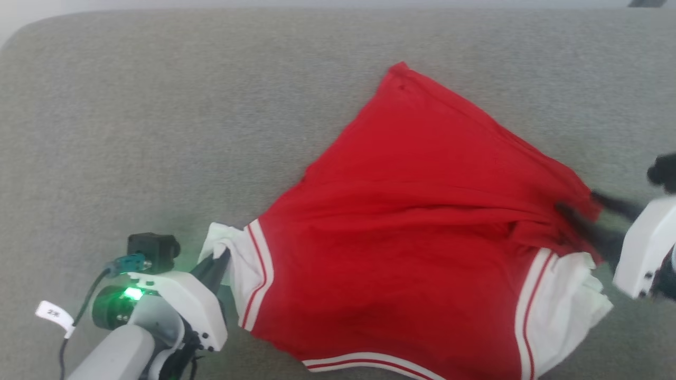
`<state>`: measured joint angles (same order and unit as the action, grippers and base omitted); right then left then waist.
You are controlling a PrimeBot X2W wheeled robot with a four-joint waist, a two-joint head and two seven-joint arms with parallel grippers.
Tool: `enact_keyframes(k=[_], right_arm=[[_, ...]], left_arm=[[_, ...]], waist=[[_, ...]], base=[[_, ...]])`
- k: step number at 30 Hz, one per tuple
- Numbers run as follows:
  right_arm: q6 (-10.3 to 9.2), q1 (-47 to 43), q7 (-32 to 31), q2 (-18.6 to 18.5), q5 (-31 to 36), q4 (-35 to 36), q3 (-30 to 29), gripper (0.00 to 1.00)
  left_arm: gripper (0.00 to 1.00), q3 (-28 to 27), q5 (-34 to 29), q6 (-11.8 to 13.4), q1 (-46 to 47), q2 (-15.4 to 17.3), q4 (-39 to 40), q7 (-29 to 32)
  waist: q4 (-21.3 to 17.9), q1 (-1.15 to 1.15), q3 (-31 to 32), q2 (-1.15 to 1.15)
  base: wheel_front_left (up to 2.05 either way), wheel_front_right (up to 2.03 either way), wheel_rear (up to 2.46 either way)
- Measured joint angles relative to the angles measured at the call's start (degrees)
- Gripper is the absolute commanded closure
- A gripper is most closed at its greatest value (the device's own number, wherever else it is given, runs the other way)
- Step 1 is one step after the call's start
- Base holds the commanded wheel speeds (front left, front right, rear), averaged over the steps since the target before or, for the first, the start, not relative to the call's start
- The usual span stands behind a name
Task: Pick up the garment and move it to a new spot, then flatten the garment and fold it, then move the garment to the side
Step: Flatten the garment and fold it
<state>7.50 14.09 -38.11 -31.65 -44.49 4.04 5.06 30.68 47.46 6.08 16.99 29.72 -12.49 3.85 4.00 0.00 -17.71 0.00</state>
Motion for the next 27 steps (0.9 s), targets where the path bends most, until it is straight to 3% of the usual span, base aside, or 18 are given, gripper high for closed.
enact_keyframes(k=[4, 8, 20, 27], right_arm=[[0.00, 4.64, 1.02, -0.27, 2.54, 2.46, 1.27, 0.00], [0.00, 11.29, 2.60, -0.53, 3.68, -0.14, 5.72, 0.00], [0.01, 36.72, 4.65, -2.42, 3.21, -24.81, 22.48, 0.00], [0.00, 46.31, 1.55, -3.82, 1.89, -38.23, 31.82, 0.00]], left_arm=[[1.00, 0.80, -0.01, -0.40, 0.49, -1.35, -0.35, -0.45], [1.00, 1.94, -0.14, -1.34, 1.27, -3.07, -1.27, -1.02], [1.00, 6.04, -1.24, -4.92, 6.33, -9.55, -6.21, -2.67], [1.00, 8.23, -1.81, -7.45, 9.43, -13.70, -10.10, -4.00]], waist=[[2.06, 0.00, -0.26, 0.00], [4.65, 0.00, -0.69, 0.00], [14.12, 0.00, -3.30, 0.00], [19.74, 0.00, -5.54, 0.00]], base=[[0.00, 0.00, 0.00], [0.00, 0.00, 0.00], [0.00, 0.00, 0.00], [0.00, 0.00, 0.00]])
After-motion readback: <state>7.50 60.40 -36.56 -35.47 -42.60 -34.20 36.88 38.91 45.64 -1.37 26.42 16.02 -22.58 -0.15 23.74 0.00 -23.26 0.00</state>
